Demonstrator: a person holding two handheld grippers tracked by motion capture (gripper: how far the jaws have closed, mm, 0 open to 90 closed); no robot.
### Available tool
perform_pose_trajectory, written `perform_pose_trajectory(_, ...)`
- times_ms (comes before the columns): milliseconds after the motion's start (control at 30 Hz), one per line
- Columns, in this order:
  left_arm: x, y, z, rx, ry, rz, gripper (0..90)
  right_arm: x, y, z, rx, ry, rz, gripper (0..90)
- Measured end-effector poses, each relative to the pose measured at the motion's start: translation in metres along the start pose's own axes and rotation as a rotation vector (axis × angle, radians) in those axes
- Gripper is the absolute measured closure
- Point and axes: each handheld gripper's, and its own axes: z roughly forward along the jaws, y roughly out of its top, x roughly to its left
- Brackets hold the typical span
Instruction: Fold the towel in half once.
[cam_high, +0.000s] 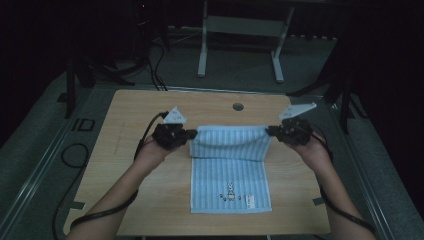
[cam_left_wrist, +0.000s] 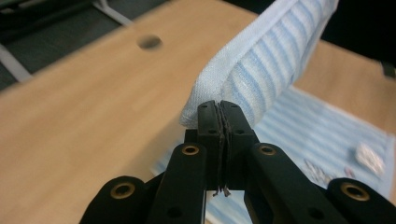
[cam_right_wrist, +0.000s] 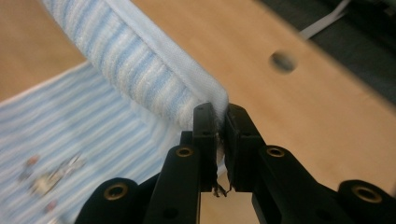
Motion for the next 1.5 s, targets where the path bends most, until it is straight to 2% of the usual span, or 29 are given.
perform_pose_trajectory(33, -0.006, -0.007, 0.002, 0.013, -0.007, 0.007, 87.5, 0.004, -0.01, 0.001, 0.005, 0.01, 0.0, 83.3)
perform_pose_trajectory(100, -0.018, -0.022, 0.006, 0.029, -0.051, 0.021, 87.4, 0.013, -0.029, 0.005, 0.019, 0.045, 0.019, 83.3)
perform_pose_trajectory(133, -0.025, -0.029, 0.007, 0.039, -0.056, 0.035, 87.4, 0.019, -0.038, 0.006, 0.024, 0.056, 0.013, 83.3)
perform_pose_trajectory(200, -0.034, -0.042, 0.008, 0.056, -0.092, 0.034, 87.3, 0.03, -0.055, 0.01, 0.049, 0.097, 0.012, 83.3)
perform_pose_trajectory(233, -0.038, -0.047, 0.008, 0.07, -0.092, 0.032, 87.3, 0.035, -0.062, 0.011, 0.053, 0.101, 0.003, 83.3)
perform_pose_trajectory(300, -0.044, -0.054, 0.007, 0.088, -0.082, 0.054, 87.3, 0.041, -0.073, 0.012, 0.068, 0.132, 0.012, 83.2)
perform_pose_trajectory(333, -0.046, -0.055, 0.004, 0.08, -0.08, 0.046, 87.2, 0.045, -0.076, 0.01, 0.071, 0.128, -0.001, 83.3)
perform_pose_trajectory(367, -0.049, -0.056, 0.002, 0.081, -0.098, 0.047, 87.2, 0.047, -0.078, 0.008, 0.07, 0.129, 0.002, 83.3)
perform_pose_trajectory(433, -0.06, -0.06, -0.006, 0.08, -0.128, 0.103, 86.0, 0.054, -0.08, -0.003, 0.059, 0.136, -0.004, 82.5)
perform_pose_trajectory(467, -0.065, -0.063, -0.01, 0.079, -0.183, 0.12, 84.2, 0.059, -0.082, -0.01, 0.052, 0.145, -0.013, 81.8)
perform_pose_trajectory(500, -0.07, -0.067, -0.014, 0.095, -0.245, 0.129, 78.6, 0.066, -0.086, -0.019, 0.035, 0.161, -0.02, 79.0)
perform_pose_trajectory(533, -0.076, -0.072, -0.017, 0.109, -0.251, 0.143, 71.4, 0.071, -0.092, -0.028, 0.02, 0.213, -0.022, 72.7)
perform_pose_trajectory(567, -0.079, -0.076, -0.019, 0.122, -0.258, 0.141, 65.2, 0.076, -0.099, -0.035, 0.007, 0.25, -0.03, 71.4)
perform_pose_trajectory(600, -0.08, -0.078, -0.02, 0.143, -0.271, 0.128, 59.9, 0.079, -0.106, -0.04, -0.001, 0.257, -0.032, 69.2)
perform_pose_trajectory(667, -0.08, -0.081, -0.02, 0.169, -0.25, 0.114, 57.6, 0.08, -0.115, -0.041, 0.018, 0.23, 0.005, 66.4)
perform_pose_trajectory(767, -0.075, -0.084, -0.015, 0.182, -0.242, 0.073, 53.6, 0.073, -0.123, -0.033, 0.03, 0.2, 0.054, 64.3)
perform_pose_trajectory(800, -0.074, -0.085, -0.012, 0.193, -0.244, 0.074, 53.6, 0.071, -0.124, -0.029, 0.033, 0.186, 0.062, 63.8)
perform_pose_trajectory(867, -0.072, -0.088, -0.007, 0.219, -0.218, 0.076, 51.8, 0.069, -0.125, -0.019, 0.047, 0.187, 0.085, 62.8)
perform_pose_trajectory(1000, -0.062, -0.092, 0.0, 0.234, -0.209, 0.041, 51.0, 0.066, -0.126, -0.004, 0.061, 0.186, 0.089, 61.2)
perform_pose_trajectory(1100, -0.054, -0.093, 0.006, 0.259, -0.183, 0.03, 51.0, 0.062, -0.124, 0.004, 0.067, 0.191, 0.093, 59.5)
perform_pose_trajectory(1233, -0.042, -0.09, 0.009, 0.262, -0.143, -0.001, 51.0, 0.055, -0.119, 0.013, 0.079, 0.171, 0.086, 58.1)
perform_pose_trajectory(1300, -0.037, -0.088, 0.01, 0.265, -0.136, -0.008, 51.0, 0.051, -0.116, 0.017, 0.086, 0.166, 0.084, 56.7)
perform_pose_trajectory(1433, -0.028, -0.082, 0.012, 0.283, -0.088, -0.003, 50.9, 0.039, -0.109, 0.027, 0.101, 0.145, 0.081, 54.6)
perform_pose_trajectory(1500, -0.022, -0.079, 0.013, 0.292, -0.057, -0.013, 47.2, 0.031, -0.105, 0.031, 0.114, 0.12, 0.087, 54.3)
